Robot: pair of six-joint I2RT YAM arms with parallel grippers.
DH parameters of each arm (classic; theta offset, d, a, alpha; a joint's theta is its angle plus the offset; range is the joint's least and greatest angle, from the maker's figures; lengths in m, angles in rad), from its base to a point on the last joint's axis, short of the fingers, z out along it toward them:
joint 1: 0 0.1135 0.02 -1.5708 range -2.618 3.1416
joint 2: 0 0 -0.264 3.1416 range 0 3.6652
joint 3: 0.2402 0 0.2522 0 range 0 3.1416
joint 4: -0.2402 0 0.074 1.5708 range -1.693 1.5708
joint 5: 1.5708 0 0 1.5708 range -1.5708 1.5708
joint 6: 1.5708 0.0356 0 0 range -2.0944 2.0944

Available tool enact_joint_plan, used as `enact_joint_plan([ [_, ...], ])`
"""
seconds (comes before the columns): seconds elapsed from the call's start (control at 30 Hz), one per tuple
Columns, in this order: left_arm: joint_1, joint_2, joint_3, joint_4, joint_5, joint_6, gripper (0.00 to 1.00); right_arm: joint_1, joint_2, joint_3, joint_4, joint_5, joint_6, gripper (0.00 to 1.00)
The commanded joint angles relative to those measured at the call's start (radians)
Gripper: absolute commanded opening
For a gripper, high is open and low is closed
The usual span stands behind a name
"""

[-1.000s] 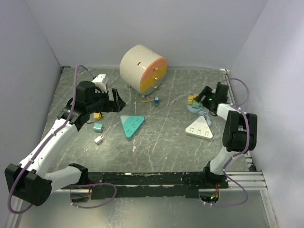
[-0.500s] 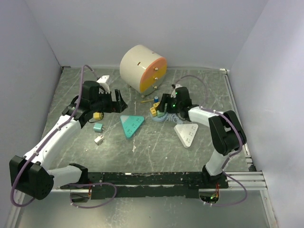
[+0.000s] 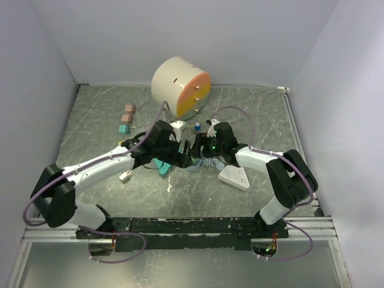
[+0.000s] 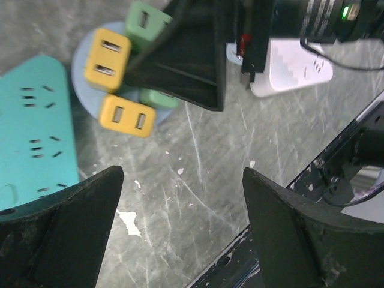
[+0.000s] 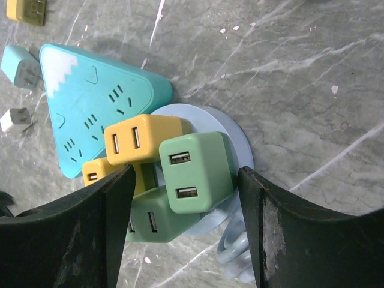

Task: Pull the plug off the socket

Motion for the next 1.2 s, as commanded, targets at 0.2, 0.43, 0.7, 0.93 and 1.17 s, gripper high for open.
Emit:
enact_joint_plan([
  [0.2, -0.101, 0.148, 0.115, -0.012, -0.206, 0.152, 0.84, -0.076, 0.035, -0.042, -0.203, -0.112, -0.128, 0.68],
  [0.43, -0.101, 0.182, 0.092, 0.04, -0.201, 0.331, 0.82, -0.103, 0.042, -0.054, -0.161, -0.187, -0.122, 0.68],
  [0.7, -0.1, 0.196, 0.013, 0.176, -0.101, 0.404, 0.79, -0.106, 0.023, -0.042, -0.111, -0.288, -0.076, 0.69],
  [0.93, -0.1, 0.267, 0.045, 0.188, -0.08, 0.416, 0.69, -0.167, -0.001, 0.011, -0.096, -0.441, -0.025, 0.7],
  [1.17, -0.1, 0.283, 0.038, 0.175, -0.054, 0.391, 0.7, -0.23, -0.068, 0.027, -0.133, -0.479, -0.024, 0.73],
])
